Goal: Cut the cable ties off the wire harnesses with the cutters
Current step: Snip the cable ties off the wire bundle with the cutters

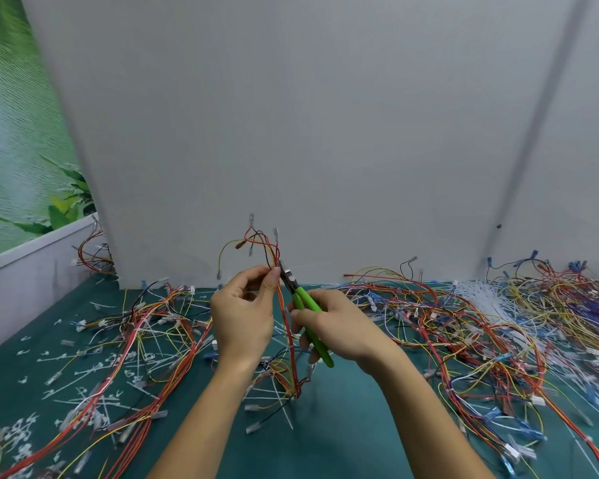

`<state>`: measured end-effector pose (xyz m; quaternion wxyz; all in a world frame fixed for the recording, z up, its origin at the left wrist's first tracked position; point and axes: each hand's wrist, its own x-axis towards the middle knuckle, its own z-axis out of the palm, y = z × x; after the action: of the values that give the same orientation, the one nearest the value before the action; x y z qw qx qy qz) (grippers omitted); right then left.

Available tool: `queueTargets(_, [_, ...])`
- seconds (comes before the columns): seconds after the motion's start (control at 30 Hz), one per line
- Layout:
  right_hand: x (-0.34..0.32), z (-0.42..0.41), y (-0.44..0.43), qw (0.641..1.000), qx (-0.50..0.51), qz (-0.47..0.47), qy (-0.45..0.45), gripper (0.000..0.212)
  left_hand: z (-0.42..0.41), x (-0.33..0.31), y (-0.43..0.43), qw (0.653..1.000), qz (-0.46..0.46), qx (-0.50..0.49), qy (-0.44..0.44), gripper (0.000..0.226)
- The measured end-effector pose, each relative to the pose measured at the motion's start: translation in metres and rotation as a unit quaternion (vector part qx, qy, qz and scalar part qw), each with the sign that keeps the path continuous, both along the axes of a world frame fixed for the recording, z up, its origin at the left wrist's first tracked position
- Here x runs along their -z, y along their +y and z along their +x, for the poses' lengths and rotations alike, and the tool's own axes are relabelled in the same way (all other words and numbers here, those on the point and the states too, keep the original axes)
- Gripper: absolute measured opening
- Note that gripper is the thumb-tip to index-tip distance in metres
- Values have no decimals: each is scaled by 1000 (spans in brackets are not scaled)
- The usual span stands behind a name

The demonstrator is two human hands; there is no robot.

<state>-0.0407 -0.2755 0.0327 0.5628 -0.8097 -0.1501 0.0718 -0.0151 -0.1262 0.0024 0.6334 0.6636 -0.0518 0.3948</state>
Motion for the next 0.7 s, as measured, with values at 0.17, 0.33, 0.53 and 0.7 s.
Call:
queueTargets(0.17, [2,-1,7,999,8,32,15,12,1,1,0,1000,-1,11,-5,12])
queueTargets(0.33, [5,1,9,999,33,12,-3,17,2,3,0,1000,1,25,-4,15])
queueTargets(0.53, [8,2,12,998,59,2,-18,20,3,3,0,999,-6,36,5,12])
queueTargets(0.7, [6,1,13,999,51,10,-5,17,3,2,1,999,-3,40,15,12])
